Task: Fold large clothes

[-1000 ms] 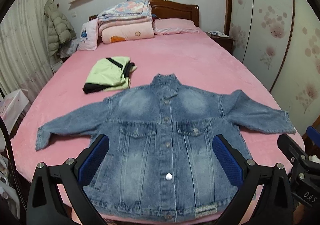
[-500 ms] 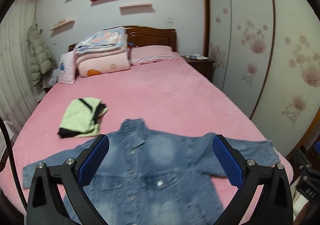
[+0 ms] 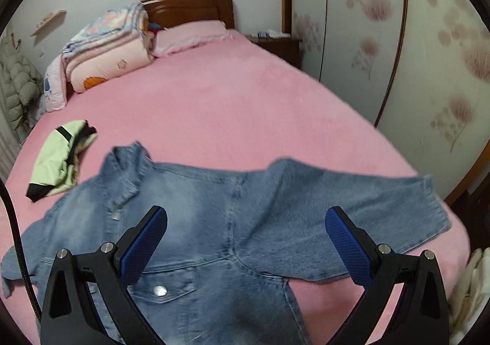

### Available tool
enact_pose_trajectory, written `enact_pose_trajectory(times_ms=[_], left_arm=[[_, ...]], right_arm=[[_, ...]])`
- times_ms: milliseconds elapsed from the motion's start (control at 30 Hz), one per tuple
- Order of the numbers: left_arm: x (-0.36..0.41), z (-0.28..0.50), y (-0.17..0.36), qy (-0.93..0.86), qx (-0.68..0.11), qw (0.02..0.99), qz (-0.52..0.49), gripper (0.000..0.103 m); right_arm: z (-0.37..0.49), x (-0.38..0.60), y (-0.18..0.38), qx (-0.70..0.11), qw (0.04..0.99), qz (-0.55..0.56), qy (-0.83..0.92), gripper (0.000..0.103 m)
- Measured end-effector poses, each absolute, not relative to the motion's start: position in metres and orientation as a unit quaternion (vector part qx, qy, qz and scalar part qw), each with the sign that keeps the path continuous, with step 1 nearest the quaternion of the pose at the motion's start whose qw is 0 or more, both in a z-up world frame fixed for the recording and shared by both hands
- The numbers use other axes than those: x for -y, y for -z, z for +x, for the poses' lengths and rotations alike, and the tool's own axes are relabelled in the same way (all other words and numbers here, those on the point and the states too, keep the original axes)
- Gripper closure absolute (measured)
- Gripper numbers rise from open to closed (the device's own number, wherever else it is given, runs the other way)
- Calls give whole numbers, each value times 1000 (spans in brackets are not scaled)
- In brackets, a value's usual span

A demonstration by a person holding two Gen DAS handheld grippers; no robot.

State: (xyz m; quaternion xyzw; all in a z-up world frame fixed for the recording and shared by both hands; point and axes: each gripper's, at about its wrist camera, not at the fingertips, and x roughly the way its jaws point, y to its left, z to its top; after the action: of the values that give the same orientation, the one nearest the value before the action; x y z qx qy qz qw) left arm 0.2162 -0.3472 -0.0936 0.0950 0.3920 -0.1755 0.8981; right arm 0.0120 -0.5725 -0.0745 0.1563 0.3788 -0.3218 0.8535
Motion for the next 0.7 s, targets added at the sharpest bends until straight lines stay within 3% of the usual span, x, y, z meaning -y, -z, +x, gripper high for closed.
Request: enact_pose_trajectory(times_ms=[100,467,633,700], left_arm=[[365,219,126,170,-395,896,113,1],[405,235,202,184,-432,874,123,2],[422,240,228,185,-463,856,136,11],[425,242,234,188,-477,848,137,24]], right_arm=[[14,589,109,-400,842,177,316,9],[34,639,194,-424,808,289,290,16],[43,658,219,-430,791,332,282,27],[47,663,226,-428,786,342,285,34]])
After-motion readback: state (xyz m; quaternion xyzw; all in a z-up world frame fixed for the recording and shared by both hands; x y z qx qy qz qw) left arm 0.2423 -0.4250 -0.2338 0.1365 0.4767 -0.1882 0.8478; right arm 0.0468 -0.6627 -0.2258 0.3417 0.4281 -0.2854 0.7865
